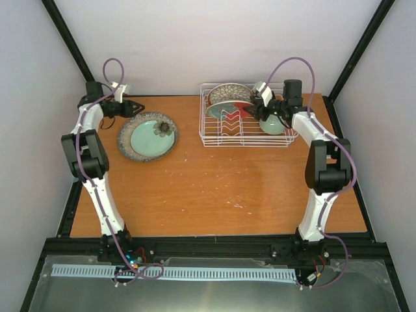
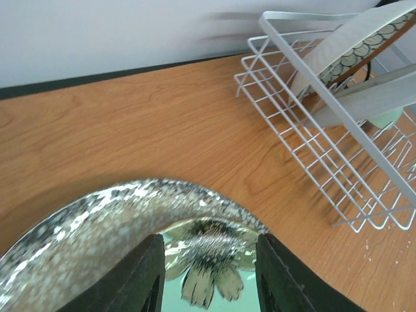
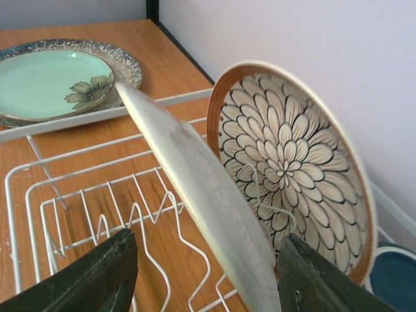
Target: Load the mixed dishes into the dish rack
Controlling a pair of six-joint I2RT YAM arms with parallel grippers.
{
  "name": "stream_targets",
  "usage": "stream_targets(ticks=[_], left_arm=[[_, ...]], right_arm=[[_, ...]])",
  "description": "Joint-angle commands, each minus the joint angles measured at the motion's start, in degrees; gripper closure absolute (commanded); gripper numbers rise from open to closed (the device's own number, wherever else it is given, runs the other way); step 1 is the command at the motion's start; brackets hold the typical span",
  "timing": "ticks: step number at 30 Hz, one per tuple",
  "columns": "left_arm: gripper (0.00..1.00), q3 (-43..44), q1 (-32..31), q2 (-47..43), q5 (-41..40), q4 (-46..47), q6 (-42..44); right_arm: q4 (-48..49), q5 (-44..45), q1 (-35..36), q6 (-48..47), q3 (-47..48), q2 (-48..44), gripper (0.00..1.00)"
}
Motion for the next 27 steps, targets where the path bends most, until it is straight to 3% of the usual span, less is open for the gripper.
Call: stream_targets(ticks=[1, 6, 10, 17, 27], left_arm=[[0.6, 4.4, 3.5, -1.1, -2.1, -9.5, 3.8], [0.63, 8.6, 3.9, 2.1, -12.8, -20.0, 6.5], [0.66, 8.2, 4.0, 3.4, -15.4, -23.7, 7.0], [0.71, 8.3, 4.0, 7.2, -20.5, -30.5, 6.6], [0.7, 8.9, 4.0, 10.1, -23.4, -32.1, 4.9]], right_arm=[[3.0, 2.4, 0.2, 0.7, -3.5, -7.5, 0.41], [7.4, 9.1, 0.2, 3.5, -8.7, -15.7, 0.44], [9.9, 10.3, 0.1, 9.3, -11.3, -21.5, 0.46], [4.9, 7.0, 0.2, 14.6, -8.8, -22.7, 0.46], [3.1, 5.8, 0.4, 14.3, -9.1, -23.8, 0.46]])
